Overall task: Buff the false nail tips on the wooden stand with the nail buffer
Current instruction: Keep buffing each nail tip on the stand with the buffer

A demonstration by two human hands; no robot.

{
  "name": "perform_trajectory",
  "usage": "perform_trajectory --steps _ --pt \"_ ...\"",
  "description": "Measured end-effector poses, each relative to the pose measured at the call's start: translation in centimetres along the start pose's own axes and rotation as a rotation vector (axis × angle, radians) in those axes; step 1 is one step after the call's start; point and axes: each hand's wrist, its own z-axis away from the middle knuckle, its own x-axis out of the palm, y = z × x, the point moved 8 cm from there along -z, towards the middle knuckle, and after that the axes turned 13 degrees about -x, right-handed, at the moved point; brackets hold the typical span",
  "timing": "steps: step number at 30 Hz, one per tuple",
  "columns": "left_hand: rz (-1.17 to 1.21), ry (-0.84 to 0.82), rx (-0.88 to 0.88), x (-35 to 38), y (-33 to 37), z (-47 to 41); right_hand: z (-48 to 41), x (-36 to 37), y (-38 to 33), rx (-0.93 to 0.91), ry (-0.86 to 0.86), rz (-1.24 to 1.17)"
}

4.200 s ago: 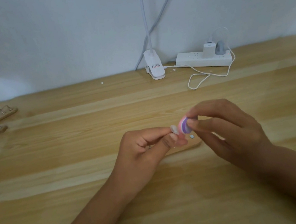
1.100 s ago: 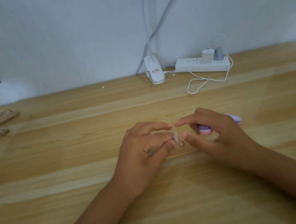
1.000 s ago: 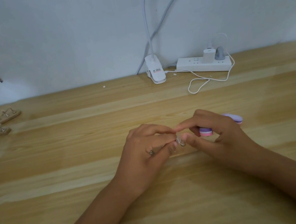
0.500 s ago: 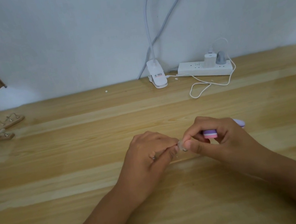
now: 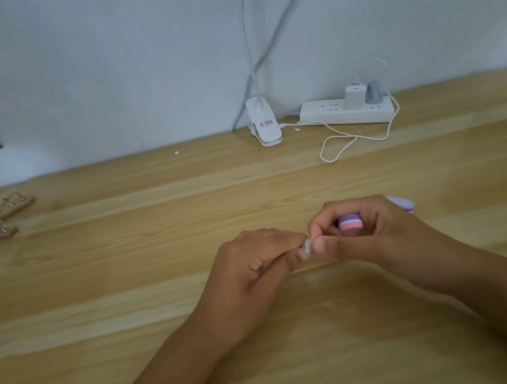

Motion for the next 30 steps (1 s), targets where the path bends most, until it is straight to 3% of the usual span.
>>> perform_trajectory --steps 21,30 --pt "-0.133 -0.017 0.046 0.26 0.7 0.35 0.25 -0.08 -0.34 0.043 -0.005 0.043" --pt "-0.168 0.037 0.087 -0.3 0.64 0.28 0.03 -0.57 -0.5 -0.059 0.081 0.237"
